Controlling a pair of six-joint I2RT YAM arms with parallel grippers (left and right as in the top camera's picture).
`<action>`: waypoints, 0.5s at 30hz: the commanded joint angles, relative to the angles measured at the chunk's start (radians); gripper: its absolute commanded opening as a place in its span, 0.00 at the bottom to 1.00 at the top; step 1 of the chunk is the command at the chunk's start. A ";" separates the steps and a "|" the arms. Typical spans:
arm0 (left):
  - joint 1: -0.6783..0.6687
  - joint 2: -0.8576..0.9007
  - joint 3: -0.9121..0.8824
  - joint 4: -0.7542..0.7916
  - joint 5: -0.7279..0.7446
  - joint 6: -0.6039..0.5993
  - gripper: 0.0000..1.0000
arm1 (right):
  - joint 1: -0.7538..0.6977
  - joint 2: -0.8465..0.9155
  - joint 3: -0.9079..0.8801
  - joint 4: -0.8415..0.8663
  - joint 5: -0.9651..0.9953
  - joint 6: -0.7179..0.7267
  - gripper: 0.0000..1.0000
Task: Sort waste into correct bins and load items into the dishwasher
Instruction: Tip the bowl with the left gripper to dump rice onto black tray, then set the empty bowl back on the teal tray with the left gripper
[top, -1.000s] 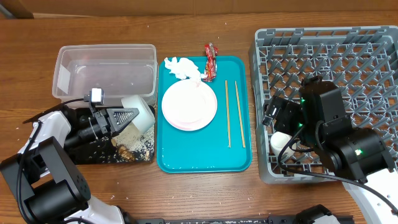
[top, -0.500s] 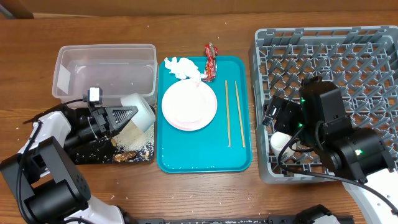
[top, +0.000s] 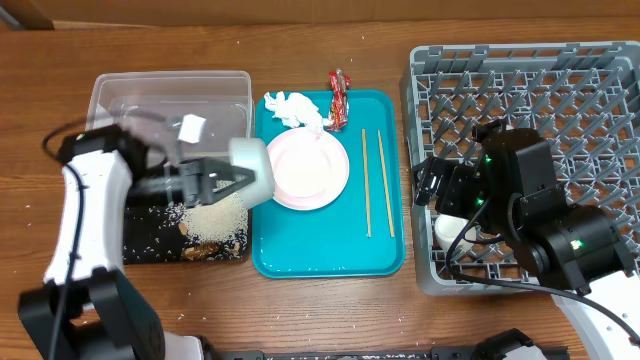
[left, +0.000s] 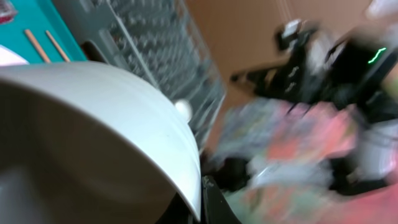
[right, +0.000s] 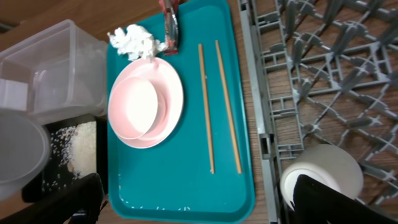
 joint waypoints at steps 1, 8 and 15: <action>-0.154 -0.066 0.095 0.178 -0.381 -0.484 0.04 | -0.003 0.000 0.015 0.009 -0.023 -0.023 1.00; -0.580 -0.166 0.123 0.367 -1.136 -0.969 0.04 | -0.003 0.000 0.015 -0.001 -0.023 -0.022 1.00; -0.808 -0.162 0.079 0.419 -1.357 -1.042 0.04 | -0.003 0.003 0.015 -0.047 -0.018 -0.021 1.00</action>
